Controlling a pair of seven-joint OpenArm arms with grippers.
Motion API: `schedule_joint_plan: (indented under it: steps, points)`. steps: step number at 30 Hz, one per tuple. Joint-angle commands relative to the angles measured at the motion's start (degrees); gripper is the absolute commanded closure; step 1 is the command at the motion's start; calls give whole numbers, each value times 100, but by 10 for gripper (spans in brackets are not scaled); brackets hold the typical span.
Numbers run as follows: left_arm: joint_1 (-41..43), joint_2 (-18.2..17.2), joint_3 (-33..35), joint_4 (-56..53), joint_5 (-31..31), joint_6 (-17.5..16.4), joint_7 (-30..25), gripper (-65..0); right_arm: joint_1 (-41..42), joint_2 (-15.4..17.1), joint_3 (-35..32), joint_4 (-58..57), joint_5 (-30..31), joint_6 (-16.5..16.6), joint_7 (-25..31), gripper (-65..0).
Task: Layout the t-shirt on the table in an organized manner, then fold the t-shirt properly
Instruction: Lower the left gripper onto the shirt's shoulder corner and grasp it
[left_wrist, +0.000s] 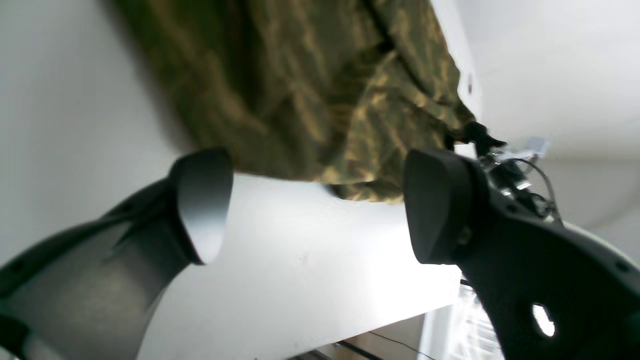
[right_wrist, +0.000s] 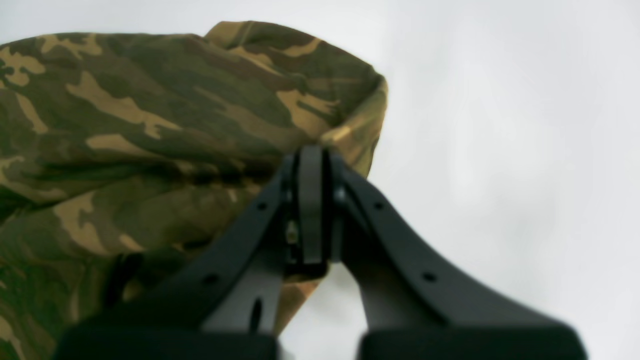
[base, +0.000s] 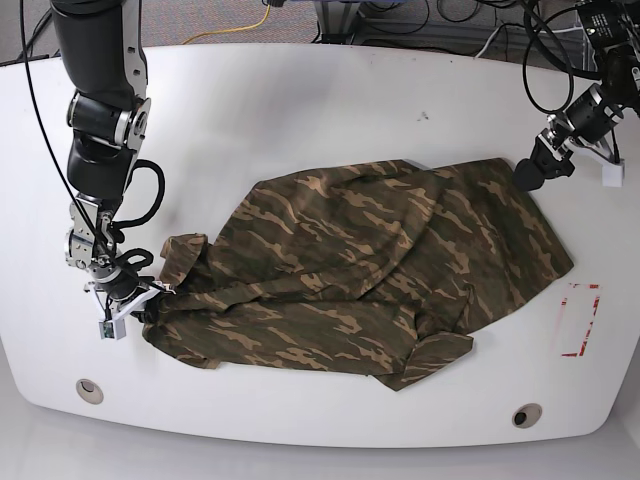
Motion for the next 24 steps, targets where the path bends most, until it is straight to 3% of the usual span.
schedule_joint_plan:
  steps: [1,4,11,18,24]
  points:
    - [-165,14,33,-263,-117,-24,-80,-507,179,82,6,96,78,32,161,-2]
    - [-244,40,95,-658,-117,-77,-80,-508,179,82,6,96,78,32,161,-2]
    - [-491,58,271,-1186,-108,-587,-106,-507,179,82,-3,104,78,32,161,-2]
    - [-605,154,288,-1370,428,-323,-159,-506,179,82,6,113,78,32,161,-3]
    - [-675,163,464,-1379,604,-350,-150,-506,179,82,14,122,78,32,170,-3]
